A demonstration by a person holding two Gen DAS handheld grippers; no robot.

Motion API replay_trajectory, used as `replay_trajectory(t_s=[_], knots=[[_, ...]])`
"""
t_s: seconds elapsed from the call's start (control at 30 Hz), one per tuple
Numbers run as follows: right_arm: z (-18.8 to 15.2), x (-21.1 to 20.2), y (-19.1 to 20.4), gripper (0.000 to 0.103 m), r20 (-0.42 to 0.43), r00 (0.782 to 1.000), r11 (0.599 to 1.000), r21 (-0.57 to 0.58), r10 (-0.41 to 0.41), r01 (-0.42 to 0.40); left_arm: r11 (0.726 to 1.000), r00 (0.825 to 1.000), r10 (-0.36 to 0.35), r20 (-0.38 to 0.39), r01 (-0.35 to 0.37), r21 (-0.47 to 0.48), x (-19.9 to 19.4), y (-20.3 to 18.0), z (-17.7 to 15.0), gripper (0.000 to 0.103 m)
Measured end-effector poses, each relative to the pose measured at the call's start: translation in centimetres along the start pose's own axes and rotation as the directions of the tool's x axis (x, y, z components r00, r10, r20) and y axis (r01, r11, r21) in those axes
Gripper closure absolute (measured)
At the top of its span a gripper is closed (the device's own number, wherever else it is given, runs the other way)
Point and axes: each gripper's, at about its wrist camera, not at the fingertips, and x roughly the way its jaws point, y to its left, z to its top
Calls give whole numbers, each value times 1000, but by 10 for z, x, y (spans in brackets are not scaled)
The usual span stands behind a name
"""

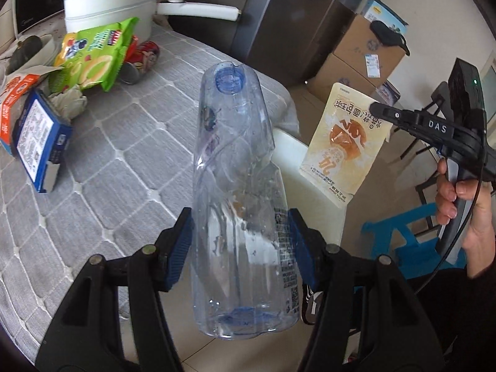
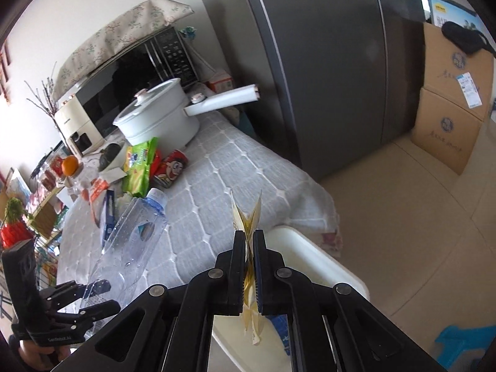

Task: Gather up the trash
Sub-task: 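Carry the bottle over the white bin and open the left tool while the right tool carries the wrapper, then lower the paper wrapper into the white bin and open the right tool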

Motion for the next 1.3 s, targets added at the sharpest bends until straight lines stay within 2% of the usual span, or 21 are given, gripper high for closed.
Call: replay_trajectory(t_s=[0.13,0.27,0.53,0.77,0.83,0.9,1.03,1.13,1.3], knots=[[-7,5,-28,97,-65,996,997,52,-61,64,998,997,-29,-74,33,46,22,-24,-5,41],[-15,10,-45,97,-124,989,991,89,-84,96,998,991,-41,-130,48,51,43,-37,-5,41],[-16,17,-48,97,-165,980,988,86,-111,126,998,979,-19,-201,30,49,78,-48,0,41],[-15,20,-51,97,-176,976,986,88,-125,142,994,988,25,-152,-8,111,79,-59,5,38],[-15,20,-52,97,-178,976,986,86,-128,145,993,990,37,-134,-20,120,75,-61,7,28],[-15,22,-51,97,-182,974,986,81,-132,149,989,992,67,-110,-51,140,68,-61,7,25],[-15,27,-46,97,-192,972,986,69,-134,150,977,988,138,-71,-124,174,54,-53,5,9],[-15,31,-40,97,-199,971,988,57,-133,147,970,983,177,-47,-166,180,42,-45,3,5],[-15,42,-28,97,-216,968,989,37,-131,142,960,973,228,-20,-221,174,25,-30,-4,2]])
